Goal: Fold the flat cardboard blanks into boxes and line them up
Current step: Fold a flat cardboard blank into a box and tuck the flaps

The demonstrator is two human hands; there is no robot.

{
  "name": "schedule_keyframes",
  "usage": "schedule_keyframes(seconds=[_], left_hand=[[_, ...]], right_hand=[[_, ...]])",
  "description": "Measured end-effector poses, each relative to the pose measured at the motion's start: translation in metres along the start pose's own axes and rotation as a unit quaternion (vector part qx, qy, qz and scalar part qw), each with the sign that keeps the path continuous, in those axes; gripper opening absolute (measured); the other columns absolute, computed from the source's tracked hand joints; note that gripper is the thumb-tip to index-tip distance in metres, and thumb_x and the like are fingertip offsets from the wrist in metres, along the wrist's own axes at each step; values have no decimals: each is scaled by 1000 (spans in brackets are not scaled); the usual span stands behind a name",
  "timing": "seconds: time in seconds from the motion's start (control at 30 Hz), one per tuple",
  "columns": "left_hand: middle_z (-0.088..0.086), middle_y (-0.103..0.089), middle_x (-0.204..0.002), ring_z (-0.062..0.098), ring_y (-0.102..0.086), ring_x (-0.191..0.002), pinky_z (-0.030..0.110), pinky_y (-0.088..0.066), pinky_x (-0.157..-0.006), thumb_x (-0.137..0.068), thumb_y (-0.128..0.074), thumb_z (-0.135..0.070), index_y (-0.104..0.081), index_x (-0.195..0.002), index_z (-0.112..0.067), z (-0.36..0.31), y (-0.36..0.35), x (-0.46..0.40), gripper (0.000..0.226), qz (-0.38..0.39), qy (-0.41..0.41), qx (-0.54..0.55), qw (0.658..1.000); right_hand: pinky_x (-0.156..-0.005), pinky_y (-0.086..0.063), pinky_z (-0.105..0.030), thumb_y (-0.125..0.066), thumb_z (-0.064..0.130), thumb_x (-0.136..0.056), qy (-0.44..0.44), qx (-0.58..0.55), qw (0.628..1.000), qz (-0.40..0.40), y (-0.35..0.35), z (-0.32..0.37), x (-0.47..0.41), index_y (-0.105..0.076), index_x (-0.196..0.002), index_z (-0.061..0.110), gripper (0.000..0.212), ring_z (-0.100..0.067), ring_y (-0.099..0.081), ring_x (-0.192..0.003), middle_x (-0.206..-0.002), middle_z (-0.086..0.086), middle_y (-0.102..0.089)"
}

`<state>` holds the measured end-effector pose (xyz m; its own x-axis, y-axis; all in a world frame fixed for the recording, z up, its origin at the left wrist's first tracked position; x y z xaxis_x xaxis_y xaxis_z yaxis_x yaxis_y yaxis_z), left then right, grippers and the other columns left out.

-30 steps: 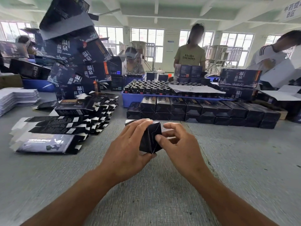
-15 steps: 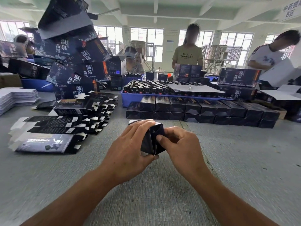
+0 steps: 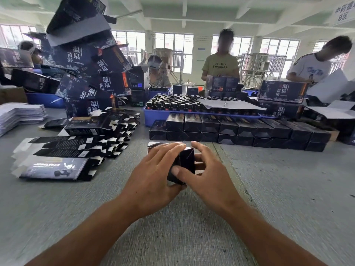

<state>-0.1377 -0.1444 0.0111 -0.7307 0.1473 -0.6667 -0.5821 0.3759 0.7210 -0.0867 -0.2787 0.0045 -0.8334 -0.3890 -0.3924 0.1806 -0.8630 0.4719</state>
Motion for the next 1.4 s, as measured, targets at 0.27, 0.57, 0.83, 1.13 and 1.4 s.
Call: schedule_keyframes(seconds=[0.27,0.57,0.83,1.13,1.4], left_hand=[[0,-23,-163,24,-28,-145,42,-30,-114,-78,-80,-36,-28,-154,-29,-1,-1,1,92,-22,24,-18,999],[-13,-72,-111,-2,-65,-103,28,-49,-94,-99,-55,-39,-51,-135,-35,32,4,0,37,-58,302,389,868],[-13,-75,-107,6,-71,-99,31,-56,-86,-80,-77,-36,-67,-114,-29,32,6,-3,37,-47,281,453,845],[-9,-74,-103,10,-72,-96,19,-57,-72,-67,-86,-35,-57,-116,-34,26,1,-2,57,-38,250,471,845],[-11,-71,-111,12,-71,-99,17,-55,-75,-84,-68,-34,-53,-127,-41,15,18,-4,46,-112,167,456,867]], right_hand=[[-57,-49,-9,-70,29,-62,-86,-125,986,-70,12,-16,-7,-48,-127,35,69,-3,-67,-80,-99,11,-65],[-63,-53,-13,-76,22,-54,-116,-155,981,22,1,-23,-8,-59,-108,25,56,1,-70,-84,-89,15,-74],[-95,-51,-21,-76,25,-87,-59,-140,988,24,2,-9,-6,-54,-135,24,53,2,-60,-115,-119,19,-66],[-71,-53,-10,-68,17,-94,15,-209,977,-27,9,2,-7,-57,-118,41,36,5,-67,-101,-109,24,-70],[-76,-56,-15,-67,22,-95,52,-186,980,-47,9,5,-5,-45,-133,55,55,7,-63,-109,-121,18,-65]])
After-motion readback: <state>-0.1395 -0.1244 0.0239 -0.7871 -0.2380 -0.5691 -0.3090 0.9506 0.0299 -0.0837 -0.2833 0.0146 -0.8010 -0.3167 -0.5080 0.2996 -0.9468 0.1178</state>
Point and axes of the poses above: each hand's wrist, its own x-axis away from the middle knuckle, its own y-axis out of the back of the hand, z = x × y, the point moved 6 cm from there along -x, towards the middle knuckle
